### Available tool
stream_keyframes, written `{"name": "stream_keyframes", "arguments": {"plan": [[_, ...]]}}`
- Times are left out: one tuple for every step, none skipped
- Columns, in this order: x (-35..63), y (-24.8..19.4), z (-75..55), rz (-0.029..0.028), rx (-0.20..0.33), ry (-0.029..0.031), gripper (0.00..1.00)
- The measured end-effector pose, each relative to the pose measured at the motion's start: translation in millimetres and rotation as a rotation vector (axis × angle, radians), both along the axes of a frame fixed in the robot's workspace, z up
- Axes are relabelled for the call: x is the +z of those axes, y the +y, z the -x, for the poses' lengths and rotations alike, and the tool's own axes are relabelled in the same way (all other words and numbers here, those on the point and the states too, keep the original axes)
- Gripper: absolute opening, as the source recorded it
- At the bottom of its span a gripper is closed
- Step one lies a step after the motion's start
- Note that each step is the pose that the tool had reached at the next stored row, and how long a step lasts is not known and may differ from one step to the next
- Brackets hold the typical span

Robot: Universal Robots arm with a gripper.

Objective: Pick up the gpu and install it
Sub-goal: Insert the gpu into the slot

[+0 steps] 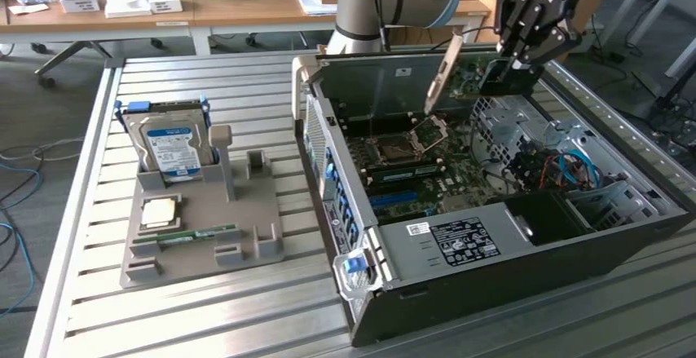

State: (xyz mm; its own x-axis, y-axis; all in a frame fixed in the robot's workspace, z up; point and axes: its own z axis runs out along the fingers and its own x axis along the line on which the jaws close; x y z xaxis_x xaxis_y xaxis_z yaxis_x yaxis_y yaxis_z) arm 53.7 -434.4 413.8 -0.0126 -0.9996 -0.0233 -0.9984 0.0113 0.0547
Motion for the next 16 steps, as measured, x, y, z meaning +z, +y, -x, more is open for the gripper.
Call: {"name": "stream_keyframes", "arguments": {"plan": [[-0.8,0.1,0.1,0.0,0.006,-0.0013,0.27],[-1.7,0.2,0.2,0.0,0.013,-0.0028,0.27],[-2.6,0.2,0.2,0.0001,0.019,-0.0044,0.27],[-3.7,0.3,0.3,0.0,0.026,-0.0061,0.27],[-4.7,0.4,0.4,0.0,0.032,-0.0079,0.27],[-5.6,0.4,0.5,0.0,0.039,-0.0095,0.27],[-6.0,0.4,0.5,-0.0001,0.044,-0.0101,0.27],[-5.9,0.4,0.6,0.0,0.047,-0.0102,0.27],[-5.9,0.4,1.2,0.0,0.047,-0.0102,0.27],[-6.1,0.4,2.5,-0.0002,0.048,-0.0103,0.27],[-6.2,0.5,4.8,-0.0001,0.048,-0.0106,0.27],[-6.3,0.5,8.1,-0.0001,0.048,-0.0114,0.27],[-6.5,0.4,11.6,0.0,0.048,-0.0122,0.27],[-6.7,0.4,15.1,0.0,0.048,-0.0134,0.27],[-7.1,0.4,18.6,0.0,0.048,-0.0147,0.27],[-8.2,0.4,21.0,0.0,0.048,-0.0164,0.27]]}}
